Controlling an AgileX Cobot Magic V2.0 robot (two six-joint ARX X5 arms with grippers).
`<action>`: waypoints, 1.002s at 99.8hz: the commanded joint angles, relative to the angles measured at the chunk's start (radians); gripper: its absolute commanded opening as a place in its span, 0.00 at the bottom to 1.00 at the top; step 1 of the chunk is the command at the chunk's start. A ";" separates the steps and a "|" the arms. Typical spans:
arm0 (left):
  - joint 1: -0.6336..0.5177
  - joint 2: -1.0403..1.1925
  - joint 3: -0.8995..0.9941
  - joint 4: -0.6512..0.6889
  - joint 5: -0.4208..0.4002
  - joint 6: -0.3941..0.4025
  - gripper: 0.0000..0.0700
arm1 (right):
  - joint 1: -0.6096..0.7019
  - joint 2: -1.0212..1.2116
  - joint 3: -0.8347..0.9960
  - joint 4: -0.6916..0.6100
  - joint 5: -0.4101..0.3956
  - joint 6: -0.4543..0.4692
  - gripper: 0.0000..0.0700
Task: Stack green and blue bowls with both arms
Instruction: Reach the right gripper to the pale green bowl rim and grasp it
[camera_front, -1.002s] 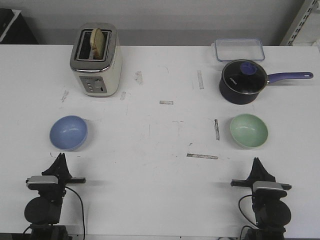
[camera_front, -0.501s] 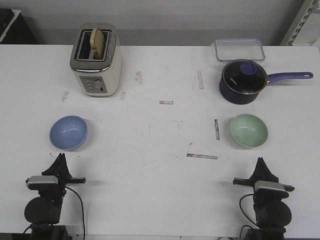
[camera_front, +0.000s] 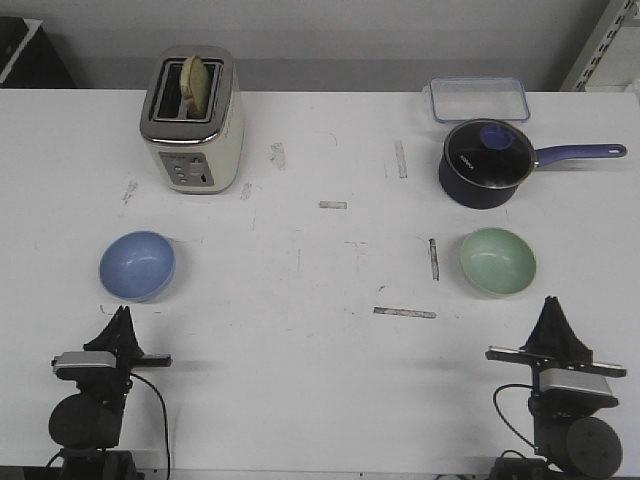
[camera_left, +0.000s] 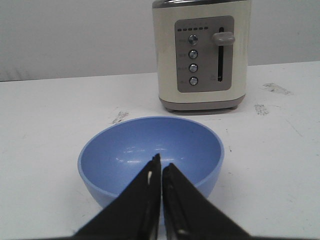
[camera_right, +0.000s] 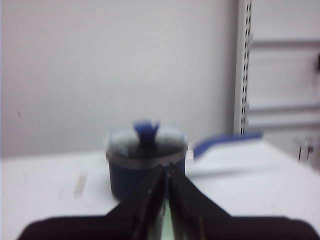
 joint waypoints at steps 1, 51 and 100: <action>0.000 -0.002 -0.021 0.010 0.000 0.006 0.00 | 0.000 0.086 0.126 -0.047 0.000 0.000 0.01; 0.000 -0.002 -0.021 0.011 0.001 0.005 0.00 | -0.047 0.821 0.775 -0.519 -0.073 -0.019 0.66; 0.000 -0.002 -0.021 0.011 0.001 0.005 0.00 | -0.283 1.288 0.809 -0.684 -0.269 -0.179 0.69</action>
